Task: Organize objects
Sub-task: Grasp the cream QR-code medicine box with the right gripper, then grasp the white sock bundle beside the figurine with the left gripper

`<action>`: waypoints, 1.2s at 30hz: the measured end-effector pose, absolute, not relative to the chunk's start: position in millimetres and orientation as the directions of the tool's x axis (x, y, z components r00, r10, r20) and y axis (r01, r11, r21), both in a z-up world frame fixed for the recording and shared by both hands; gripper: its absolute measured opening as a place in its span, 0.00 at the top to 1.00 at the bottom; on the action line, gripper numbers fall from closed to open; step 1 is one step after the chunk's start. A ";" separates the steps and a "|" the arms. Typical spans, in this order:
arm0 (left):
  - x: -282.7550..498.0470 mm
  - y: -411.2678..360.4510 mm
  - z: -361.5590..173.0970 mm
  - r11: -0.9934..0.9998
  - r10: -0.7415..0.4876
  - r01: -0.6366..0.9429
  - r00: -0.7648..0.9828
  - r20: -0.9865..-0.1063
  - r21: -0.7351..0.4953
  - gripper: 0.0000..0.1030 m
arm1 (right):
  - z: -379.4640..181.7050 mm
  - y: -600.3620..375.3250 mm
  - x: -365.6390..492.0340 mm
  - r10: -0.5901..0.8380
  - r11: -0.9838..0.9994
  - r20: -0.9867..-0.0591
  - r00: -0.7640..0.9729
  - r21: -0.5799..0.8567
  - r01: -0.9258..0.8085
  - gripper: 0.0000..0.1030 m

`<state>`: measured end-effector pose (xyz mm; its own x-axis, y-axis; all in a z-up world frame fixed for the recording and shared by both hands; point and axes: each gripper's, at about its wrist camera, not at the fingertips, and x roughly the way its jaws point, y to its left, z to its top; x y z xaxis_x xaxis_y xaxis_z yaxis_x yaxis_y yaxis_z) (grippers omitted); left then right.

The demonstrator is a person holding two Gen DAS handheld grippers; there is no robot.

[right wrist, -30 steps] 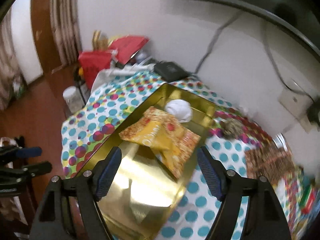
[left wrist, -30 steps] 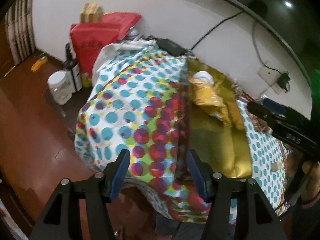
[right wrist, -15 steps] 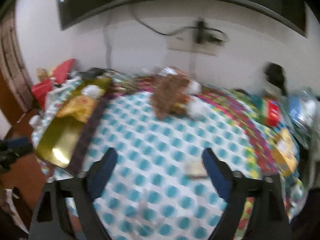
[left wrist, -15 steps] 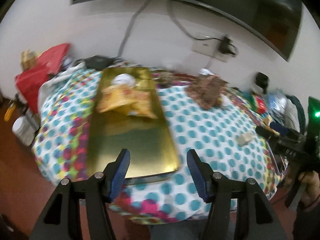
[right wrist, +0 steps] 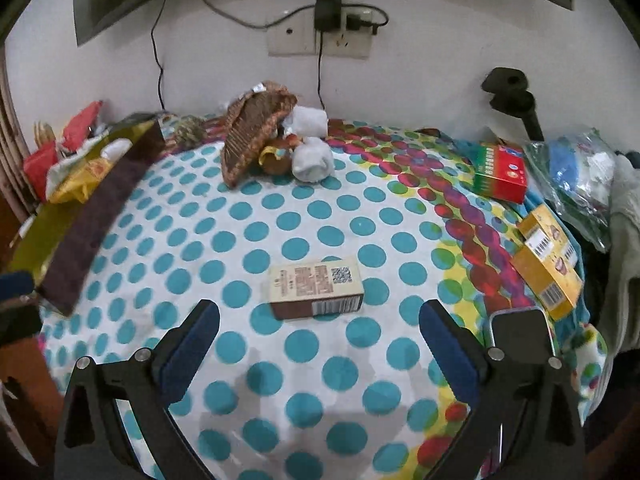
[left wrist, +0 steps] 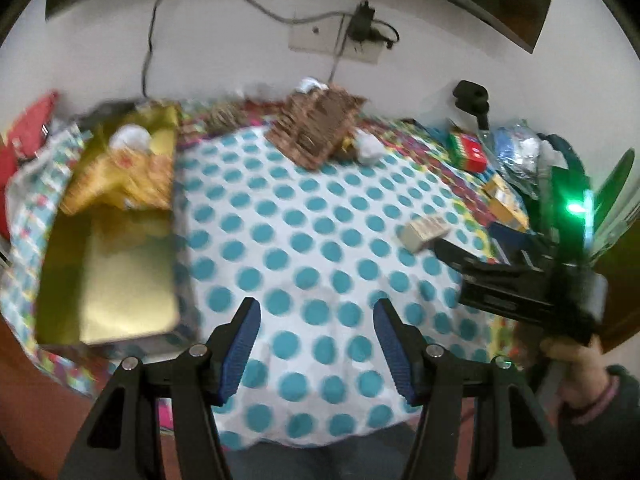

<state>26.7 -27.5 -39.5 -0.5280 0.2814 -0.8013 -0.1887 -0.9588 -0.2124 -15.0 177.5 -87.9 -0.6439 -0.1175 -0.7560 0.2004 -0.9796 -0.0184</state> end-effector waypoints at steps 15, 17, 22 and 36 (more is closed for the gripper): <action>1.8 5.5 -63.5 -0.977 0.153 -0.207 -0.556 -0.817 -0.042 0.41 | -123.3 169.7 -52.2 -0.135 -0.961 -0.805 -0.577 -0.036 0.275 0.41; -10.2 7.5 -67.3 -0.973 0.180 -0.219 -0.539 -0.823 -0.070 0.41 | -126.8 171.5 -55.9 -0.155 -0.960 -0.811 -0.564 -0.010 0.278 0.41; -47.1 16.0 -72.0 -0.952 0.283 -0.255 -0.509 -0.813 -0.171 0.41 | -124.0 185.8 -71.6 -0.164 -0.973 -0.800 -0.578 0.035 0.227 0.42; -157.7 112.0 -98.6 -0.906 0.315 -0.409 -0.488 -0.814 -0.106 0.41 | -122.3 241.2 -129.6 -0.049 -0.999 -0.781 -0.622 0.035 0.034 0.42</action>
